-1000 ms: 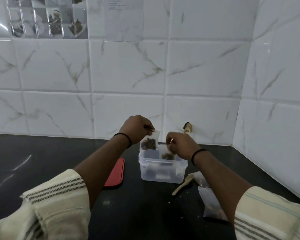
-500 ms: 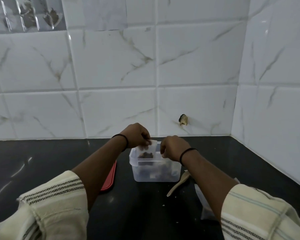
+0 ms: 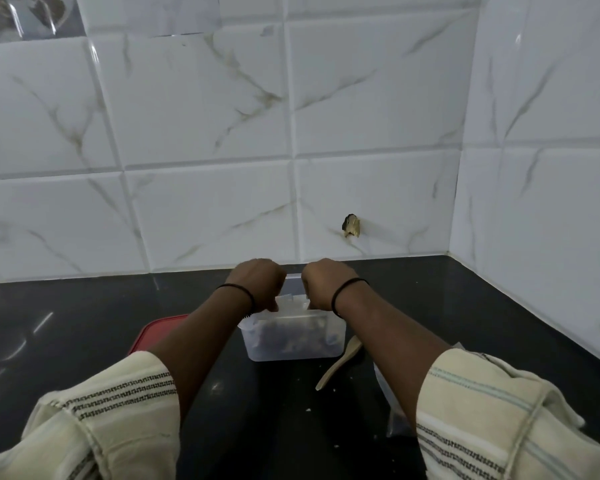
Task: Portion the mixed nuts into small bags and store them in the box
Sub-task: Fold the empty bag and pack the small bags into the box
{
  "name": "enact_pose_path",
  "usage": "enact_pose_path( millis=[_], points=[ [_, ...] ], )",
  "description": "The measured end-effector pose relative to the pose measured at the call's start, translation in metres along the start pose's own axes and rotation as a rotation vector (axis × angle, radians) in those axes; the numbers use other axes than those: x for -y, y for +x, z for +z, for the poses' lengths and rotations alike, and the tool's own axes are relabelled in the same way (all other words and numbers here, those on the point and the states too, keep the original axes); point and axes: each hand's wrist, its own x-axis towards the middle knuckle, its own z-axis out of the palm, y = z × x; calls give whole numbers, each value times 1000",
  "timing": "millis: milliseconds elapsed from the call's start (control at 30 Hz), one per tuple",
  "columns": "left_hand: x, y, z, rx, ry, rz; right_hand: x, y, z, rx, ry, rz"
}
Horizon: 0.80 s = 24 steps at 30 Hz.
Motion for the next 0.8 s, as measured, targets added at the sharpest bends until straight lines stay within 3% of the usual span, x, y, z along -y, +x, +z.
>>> enact_pose_path(
  millis=[100, 367, 467, 567, 700, 800],
  points=[
    [-2, 2, 3, 68, 9, 7, 0, 2, 1, -25, -3, -18],
    [-15, 8, -7, 414, 18, -52, -1, 2, -5, 195, -2, -103],
    [-18, 6, -8, 438, 9, -64, -1, -3, -7, 207, 53, -114],
    [-12, 3, -4, 280, -56, -78, -5, -11, -9, 76, 204, -134],
    [-9, -2, -7, -82, -382, -129, -20, -31, -13, -183, 519, -85],
    [-23, -8, -20, -323, -529, -125, -38, -46, -21, -302, 508, -37]
  ],
)
